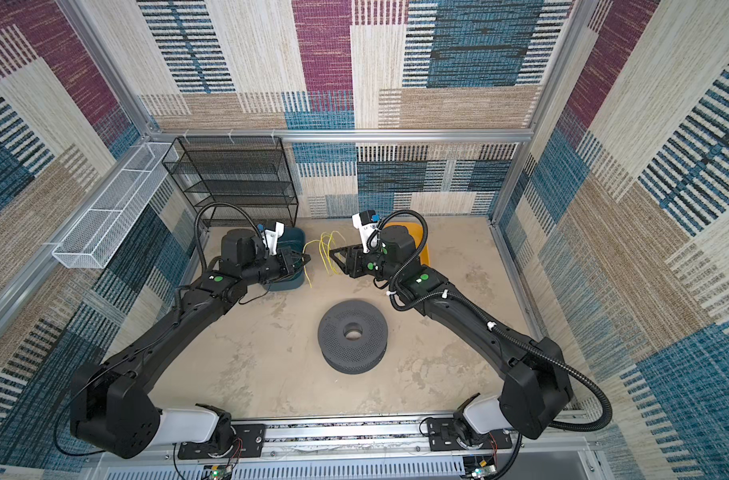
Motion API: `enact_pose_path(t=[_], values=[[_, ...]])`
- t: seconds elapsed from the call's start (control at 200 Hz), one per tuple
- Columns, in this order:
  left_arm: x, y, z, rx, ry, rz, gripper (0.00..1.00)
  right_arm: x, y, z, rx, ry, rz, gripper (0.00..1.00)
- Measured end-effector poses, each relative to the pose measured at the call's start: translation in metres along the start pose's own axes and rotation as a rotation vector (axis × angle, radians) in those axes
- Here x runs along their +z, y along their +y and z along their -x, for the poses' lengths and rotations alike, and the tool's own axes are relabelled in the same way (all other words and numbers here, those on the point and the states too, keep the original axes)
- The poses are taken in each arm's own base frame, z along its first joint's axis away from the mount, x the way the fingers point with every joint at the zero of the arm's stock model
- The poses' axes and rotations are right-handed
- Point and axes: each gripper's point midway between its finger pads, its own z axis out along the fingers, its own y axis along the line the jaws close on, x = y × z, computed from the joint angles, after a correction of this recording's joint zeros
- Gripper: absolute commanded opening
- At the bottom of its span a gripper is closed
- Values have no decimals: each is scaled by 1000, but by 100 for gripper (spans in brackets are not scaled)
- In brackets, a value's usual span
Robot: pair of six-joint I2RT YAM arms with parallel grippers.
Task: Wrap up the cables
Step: 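Grasp the hanging yellow cable strand with the left gripper below the right gripper, then lower the left gripper to the grey spool while the right raises the cable loops high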
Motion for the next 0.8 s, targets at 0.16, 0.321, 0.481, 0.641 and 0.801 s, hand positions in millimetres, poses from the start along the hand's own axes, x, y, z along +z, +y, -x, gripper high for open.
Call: enact_pose_path(t=[0.16, 0.321, 0.481, 0.641, 0.801], values=[[-2, 8, -8, 196, -28, 166, 0, -3, 8, 2, -31, -10, -22, 41], [-8, -2, -7, 371, -82, 242, 0, -11, 21, 14, -66, -43, -5, 42], [-19, -10, -3, 496, -164, 268, 0, -13, 21, 20, -76, -59, -17, 42], [-26, -20, 3, 585, -233, 280, 0, -13, 21, 19, -74, -57, -15, 39], [-24, -33, 3, 714, -278, 293, 0, -15, 26, 21, -58, -63, -1, 34]])
